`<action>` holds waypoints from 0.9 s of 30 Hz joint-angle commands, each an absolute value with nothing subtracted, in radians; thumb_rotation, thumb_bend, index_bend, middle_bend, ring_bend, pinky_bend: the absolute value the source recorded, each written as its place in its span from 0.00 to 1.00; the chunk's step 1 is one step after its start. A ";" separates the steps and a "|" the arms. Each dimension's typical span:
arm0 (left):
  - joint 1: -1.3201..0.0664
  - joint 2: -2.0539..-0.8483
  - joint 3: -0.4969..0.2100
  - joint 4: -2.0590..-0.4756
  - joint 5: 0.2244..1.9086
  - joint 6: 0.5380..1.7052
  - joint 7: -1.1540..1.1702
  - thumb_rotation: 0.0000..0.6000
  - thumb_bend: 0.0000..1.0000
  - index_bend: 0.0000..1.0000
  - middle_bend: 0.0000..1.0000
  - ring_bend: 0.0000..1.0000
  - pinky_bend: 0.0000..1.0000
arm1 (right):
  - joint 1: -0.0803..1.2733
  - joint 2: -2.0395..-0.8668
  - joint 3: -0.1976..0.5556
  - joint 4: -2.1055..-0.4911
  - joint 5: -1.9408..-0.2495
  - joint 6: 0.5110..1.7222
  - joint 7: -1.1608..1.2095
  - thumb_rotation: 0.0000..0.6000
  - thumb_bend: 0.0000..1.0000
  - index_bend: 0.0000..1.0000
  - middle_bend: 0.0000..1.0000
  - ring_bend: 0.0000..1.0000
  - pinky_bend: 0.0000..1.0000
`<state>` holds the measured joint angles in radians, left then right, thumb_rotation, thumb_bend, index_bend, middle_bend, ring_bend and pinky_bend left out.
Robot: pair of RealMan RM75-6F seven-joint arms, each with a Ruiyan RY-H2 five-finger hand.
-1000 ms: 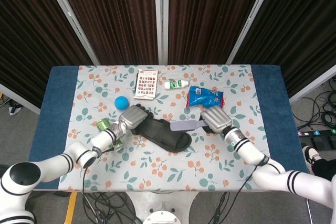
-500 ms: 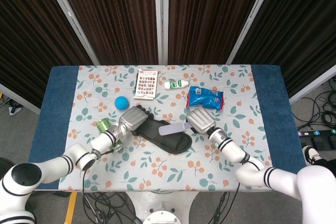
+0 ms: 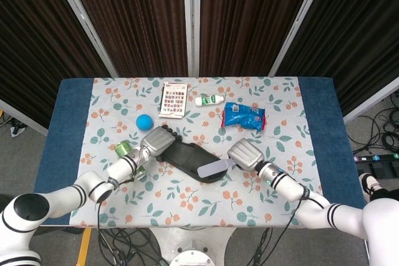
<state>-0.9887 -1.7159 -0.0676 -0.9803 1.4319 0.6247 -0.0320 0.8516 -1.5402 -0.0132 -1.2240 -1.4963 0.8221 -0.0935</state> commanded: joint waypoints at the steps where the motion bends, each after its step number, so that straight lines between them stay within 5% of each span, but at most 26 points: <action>1: -0.990 -1.714 -0.067 -0.986 1.432 0.628 -0.029 1.00 0.22 0.45 0.46 0.29 0.23 | 0.851 -1.543 0.027 -1.211 -1.502 0.867 -0.049 1.00 0.54 1.00 1.00 1.00 1.00; 12: -0.994 -1.707 -0.071 -0.997 1.414 0.628 -0.009 1.00 0.22 0.45 0.46 0.29 0.23 | 0.919 -1.672 0.074 -1.070 -1.425 0.736 -0.105 1.00 0.54 1.00 1.00 1.00 1.00; 27: -0.986 -1.708 -0.061 -0.998 1.413 0.644 0.010 1.00 0.22 0.45 0.46 0.29 0.23 | 0.856 -1.520 -0.008 -1.223 -1.498 0.783 -0.031 1.00 0.54 1.00 1.00 1.00 1.00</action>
<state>-0.9862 -1.7082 -0.0615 -0.9976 1.4132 0.6435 0.0094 0.8631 -1.5300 -0.0165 -1.2127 -1.4865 0.7557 -0.0603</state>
